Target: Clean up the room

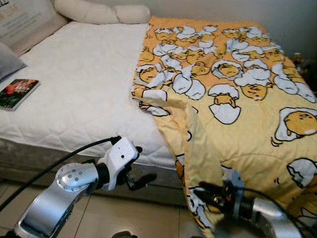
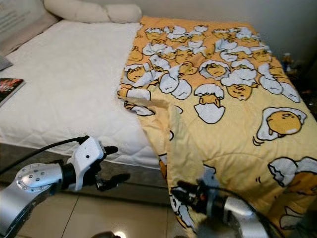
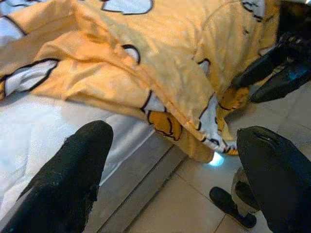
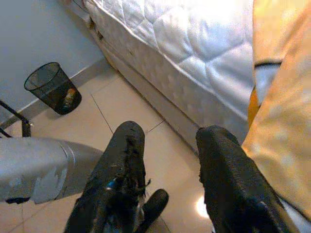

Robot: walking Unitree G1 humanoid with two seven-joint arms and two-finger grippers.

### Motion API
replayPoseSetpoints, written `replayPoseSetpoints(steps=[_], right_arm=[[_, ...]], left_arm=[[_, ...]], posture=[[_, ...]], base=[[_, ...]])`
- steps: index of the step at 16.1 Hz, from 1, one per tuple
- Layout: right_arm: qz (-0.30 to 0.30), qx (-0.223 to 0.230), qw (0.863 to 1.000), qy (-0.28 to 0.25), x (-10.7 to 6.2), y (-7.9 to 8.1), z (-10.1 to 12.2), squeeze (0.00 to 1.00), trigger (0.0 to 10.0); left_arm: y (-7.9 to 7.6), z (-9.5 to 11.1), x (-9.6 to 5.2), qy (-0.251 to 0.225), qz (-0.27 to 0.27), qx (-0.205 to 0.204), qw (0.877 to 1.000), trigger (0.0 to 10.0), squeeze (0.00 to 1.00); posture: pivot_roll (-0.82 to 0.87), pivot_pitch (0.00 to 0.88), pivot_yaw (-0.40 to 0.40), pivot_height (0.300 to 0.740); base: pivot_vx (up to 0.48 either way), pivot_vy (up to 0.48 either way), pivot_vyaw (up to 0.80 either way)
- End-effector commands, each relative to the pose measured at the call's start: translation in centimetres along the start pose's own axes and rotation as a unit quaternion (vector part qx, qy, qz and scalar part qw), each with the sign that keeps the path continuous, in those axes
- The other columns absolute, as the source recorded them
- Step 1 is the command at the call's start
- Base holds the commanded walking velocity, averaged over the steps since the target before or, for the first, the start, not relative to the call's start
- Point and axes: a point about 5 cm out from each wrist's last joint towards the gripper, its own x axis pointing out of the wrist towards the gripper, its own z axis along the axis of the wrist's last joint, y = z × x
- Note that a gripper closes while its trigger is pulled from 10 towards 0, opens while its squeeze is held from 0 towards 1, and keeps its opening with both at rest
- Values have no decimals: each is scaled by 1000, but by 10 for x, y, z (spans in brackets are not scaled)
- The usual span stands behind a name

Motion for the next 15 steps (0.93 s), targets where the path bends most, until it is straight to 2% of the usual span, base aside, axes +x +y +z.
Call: replayPoseSetpoints(steps=[1,2,3,4,5,6,7,8,9,10,11,13,14,15], right_arm=[[-16,4,1000,-17,-4,-2,3,1000,10000],[-33,0,999,-33,-4,-3,8,1000,10000],[-103,-21,992,-77,0,-3,25,1000,10000],[-138,-26,986,-94,3,-1,33,1000,10000],[-172,-33,979,-102,5,-3,38,1000,10000],[-232,-17,963,-133,8,-7,48,1000,10000],[-301,6,941,-158,9,-11,58,1000,10000],[-318,22,933,-167,10,-11,61,1000,10000],[-333,44,925,-180,15,-5,66,1000,10000],[-338,47,920,-192,21,3,71,1000,10000],[-353,22,915,-192,27,10,75,1000,10000],[-355,2,916,-189,33,16,78,1000,10000],[-367,-4,912,-185,32,17,79,1000,10000],[-380,8,906,-187,30,14,79,1000,10000]], left_arm=[[2,-2,-1,-1,17,-3,1000,10000,0],[3,-3,-1,-6,33,-12,999,10000,0],[17,-5,0,-36,145,-41,988,10000,0],[25,-9,-1,-48,205,-62,976,10000,0],[28,-11,-2,-50,228,-71,970,10000,0],[31,-14,-5,-52,264,-80,960,10000,0],[33,-16,-6,-56,291,-96,950,10000,0],[33,-17,-7,-57,297,-100,948,10000,0],[34,-18,-6,-57,307,-103,944,10000,0],[36,-19,-5,-56,316,-102,942,10000,0],[38,-19,-3,-56,320,-99,941,10000,0],[42,-17,-1,-57,323,-95,940,10000,0],[42,-16,-1,-59,322,-93,940,10000,0],[43,-15,0,-61,322,-91,941,10000,0]], posture=[[-28,0,13,740],[-30,0,12,740],[-29,0,7,740],[-25,0,3,740],[-23,0,1,740],[-18,0,-7,740],[-14,0,-11,740],[-13,0,-12,740],[-17,0,-10,740],[-18,0,-8,740],[-19,0,-7,740],[-19,0,-5,740],[-20,0,-4,740],[-21,0,-3,740]], base=[[0,0,0],[0,0,0],[0,0,0],[0,0,0],[0,0,0],[0,0,0],[0,0,0],[0,270,0],[0,442,0],[0,454,-469],[0,458,-800],[0,458,-800],[0,450,-800],[0,454,0]])
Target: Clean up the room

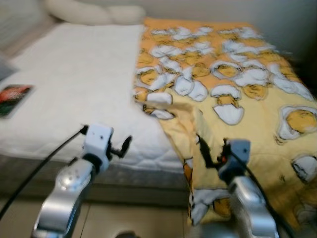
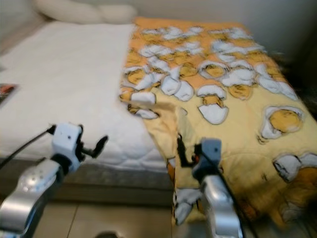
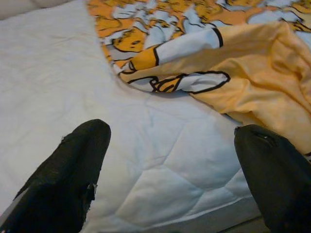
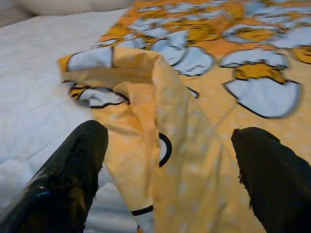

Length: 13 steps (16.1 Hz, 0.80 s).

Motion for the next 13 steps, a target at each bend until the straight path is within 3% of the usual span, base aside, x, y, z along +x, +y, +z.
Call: replayPoseSetpoints(steps=[1,6,13], right_arm=[[-28,-3,1000,0,-1,-10,4,1000,10000],[-25,-38,999,-18,0,-11,10,1000,10000],[-16,-9,1000,-6,7,-11,15,1000,10000]], left_arm=[[-3,3,2,-8,-4,2,1000,10000,0],[-5,2,4,-10,5,-3,1000,10000,0],[-3,4,6,-20,18,-17,999,10000,0]], posture=[[-22,0,-2,740],[-17,0,-9,740],[-8,0,-26,740]], base=[[0,416,0],[0,0,0],[0,0,0]])
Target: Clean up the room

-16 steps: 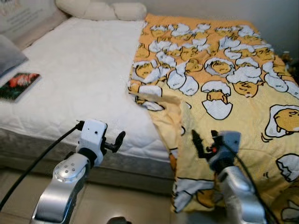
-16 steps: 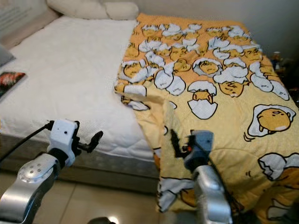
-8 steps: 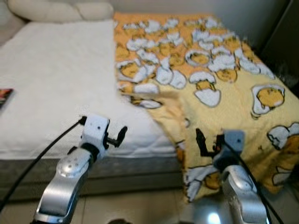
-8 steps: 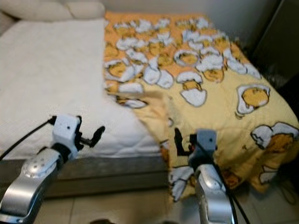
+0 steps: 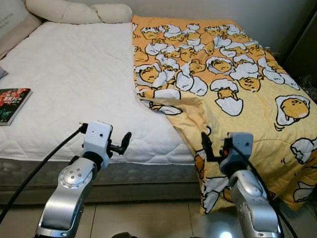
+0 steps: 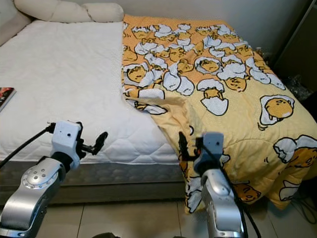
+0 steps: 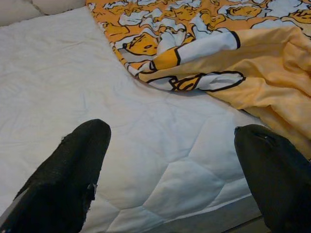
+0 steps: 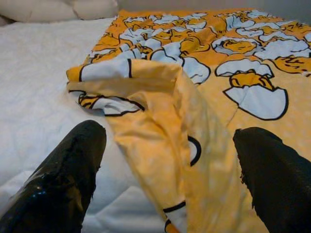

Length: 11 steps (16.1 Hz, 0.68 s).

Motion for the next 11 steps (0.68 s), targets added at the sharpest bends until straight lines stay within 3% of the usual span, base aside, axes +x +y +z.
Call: replayPoseSetpoints(steps=[1,6,8,11], right_arm=[[-7,8,1000,6,1,-4,0,1000,10000],[7,-5,1000,16,5,-4,-3,1000,10000],[30,-13,999,26,5,1,-6,1000,10000],[15,-11,1000,22,6,0,-5,1000,10000]], left_arm=[[2,3,2,-4,7,-3,1000,10000,0],[3,4,0,-7,12,-6,1000,10000,0],[3,4,0,-6,12,-4,1000,10000,0],[1,5,0,-6,10,-2,1000,10000,0]], posture=[[-6,0,-28,740],[-2,0,-33,740],[0,0,-34,740],[3,0,-36,740]], base=[[0,0,0],[0,0,0],[0,0,784],[0,0,800]])
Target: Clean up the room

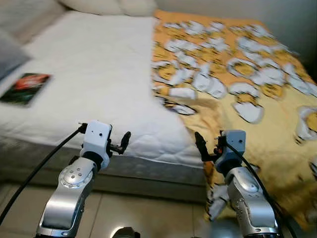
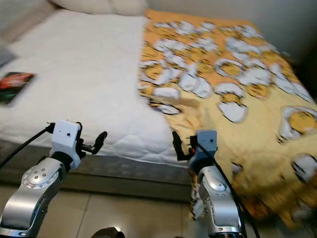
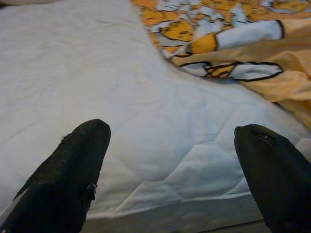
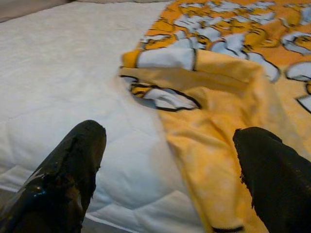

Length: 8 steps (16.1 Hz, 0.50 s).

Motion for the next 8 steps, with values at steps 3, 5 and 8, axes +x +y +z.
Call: replayPoseSetpoints(steps=[3,5,8], right_arm=[[-25,8,1000,5,1,-11,-3,1000,10000],[-32,6,999,5,2,-13,-3,1000,10000],[-37,10,999,3,3,-13,-4,1000,10000]], left_arm=[[-1,4,1,-5,2,1,1000,10000,0],[-1,4,2,-6,2,-1,1000,10000,0],[0,4,2,-7,1,-2,1000,10000,0]], posture=[[1,0,-37,740],[3,0,-39,740],[7,0,-41,740]], base=[[162,0,0],[279,0,0],[304,0,0]])
